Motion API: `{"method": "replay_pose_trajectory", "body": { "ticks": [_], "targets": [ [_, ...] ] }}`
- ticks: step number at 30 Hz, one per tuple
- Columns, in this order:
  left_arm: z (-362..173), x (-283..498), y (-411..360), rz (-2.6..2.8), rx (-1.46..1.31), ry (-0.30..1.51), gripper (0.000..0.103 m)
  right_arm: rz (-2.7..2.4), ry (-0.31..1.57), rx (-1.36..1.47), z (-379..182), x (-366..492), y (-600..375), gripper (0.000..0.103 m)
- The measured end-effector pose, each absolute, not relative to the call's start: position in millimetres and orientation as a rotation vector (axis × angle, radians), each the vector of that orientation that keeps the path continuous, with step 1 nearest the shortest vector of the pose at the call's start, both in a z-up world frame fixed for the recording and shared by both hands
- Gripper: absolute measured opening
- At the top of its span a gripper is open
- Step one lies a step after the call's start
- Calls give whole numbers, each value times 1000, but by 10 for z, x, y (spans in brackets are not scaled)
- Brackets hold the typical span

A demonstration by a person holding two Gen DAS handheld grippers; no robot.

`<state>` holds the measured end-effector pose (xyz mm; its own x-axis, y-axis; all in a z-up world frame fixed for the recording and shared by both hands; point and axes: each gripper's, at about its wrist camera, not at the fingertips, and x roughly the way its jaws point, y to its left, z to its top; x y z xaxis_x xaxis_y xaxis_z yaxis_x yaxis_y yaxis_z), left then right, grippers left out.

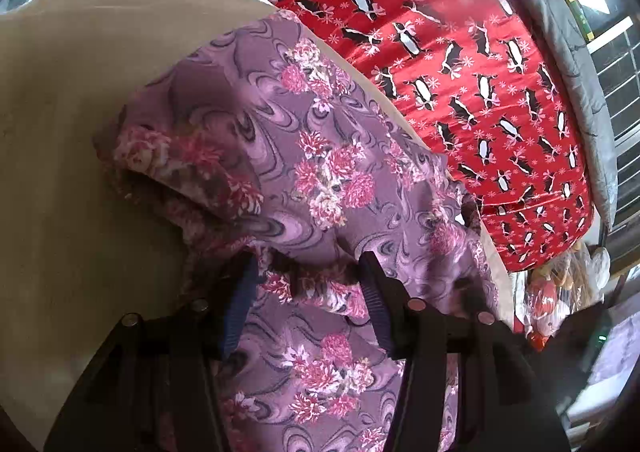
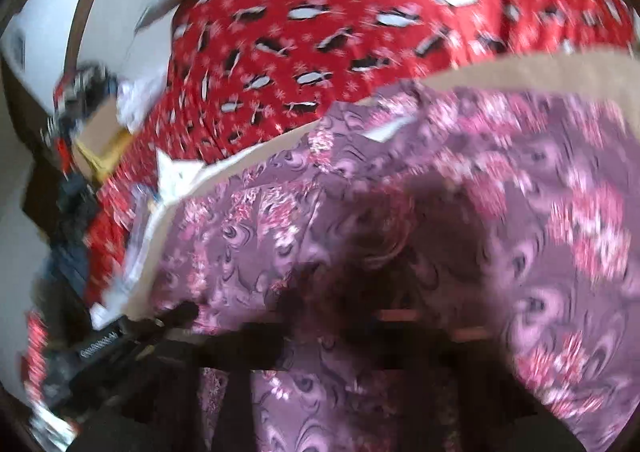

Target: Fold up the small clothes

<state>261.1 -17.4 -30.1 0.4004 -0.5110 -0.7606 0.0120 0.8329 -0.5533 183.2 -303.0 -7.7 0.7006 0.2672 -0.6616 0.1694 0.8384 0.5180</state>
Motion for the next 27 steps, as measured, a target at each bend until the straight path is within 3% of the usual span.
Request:
{"method": "replay_pose_trajectory", "body": {
  "ticks": [7,18,19,23,26,27],
  "targets": [
    [-285,2583,-183,-339,-479,1126,53,-57,644,620,235,1318,-3684,6],
    [-233,2474,-262,-302,-401,1108,53,-274,752,762,-439,919,-4411,7],
    [-212,2440,-275,-299,-395,1100,53,-308,737,754,-360,882,-4406,13],
    [13,2168,-480,-355,-297,989,53,-336,567,693,18,707,-4334,16],
    [2,2194,-645,-331,-172,954,54,-262,610,629,40,867,-4159,34],
    [-62,2241,-669,-318,-149,976,54,-249,643,612,-19,926,-4111,34]
  ]
}}
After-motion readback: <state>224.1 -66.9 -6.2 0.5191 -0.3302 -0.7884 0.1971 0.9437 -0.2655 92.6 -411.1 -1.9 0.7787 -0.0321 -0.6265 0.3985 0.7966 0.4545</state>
